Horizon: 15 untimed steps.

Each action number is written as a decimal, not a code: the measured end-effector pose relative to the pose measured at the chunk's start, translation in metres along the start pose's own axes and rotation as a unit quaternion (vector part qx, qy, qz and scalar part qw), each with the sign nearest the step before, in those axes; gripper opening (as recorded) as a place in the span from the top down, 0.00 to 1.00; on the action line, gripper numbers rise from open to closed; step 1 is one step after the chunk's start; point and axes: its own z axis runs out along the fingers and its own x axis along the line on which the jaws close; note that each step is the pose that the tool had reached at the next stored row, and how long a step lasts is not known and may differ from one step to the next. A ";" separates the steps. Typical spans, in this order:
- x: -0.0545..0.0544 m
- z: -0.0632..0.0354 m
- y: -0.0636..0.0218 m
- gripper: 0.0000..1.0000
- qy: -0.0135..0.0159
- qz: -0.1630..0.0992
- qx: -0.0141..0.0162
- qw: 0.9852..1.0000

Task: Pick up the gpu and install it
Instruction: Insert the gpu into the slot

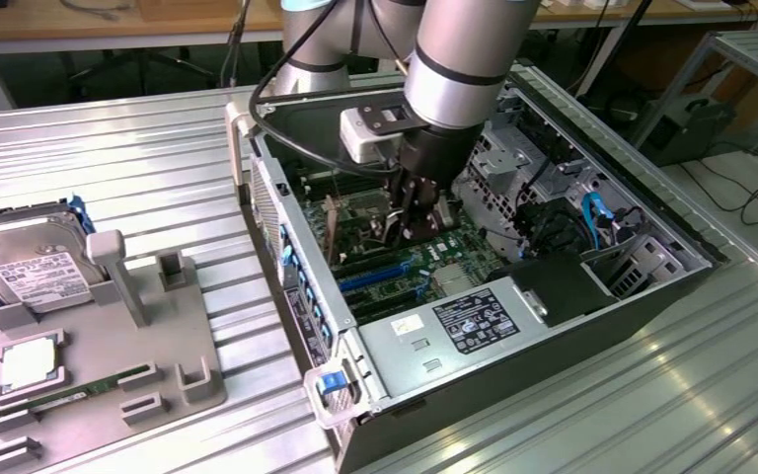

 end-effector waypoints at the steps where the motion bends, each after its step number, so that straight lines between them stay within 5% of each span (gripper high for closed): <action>1: 0.000 0.0007 0.0003 0.72 0.000 0.000 0.000 1.000; 15: 0.006 0.0216 0.0035 0.72 0.000 0.000 0.000 1.000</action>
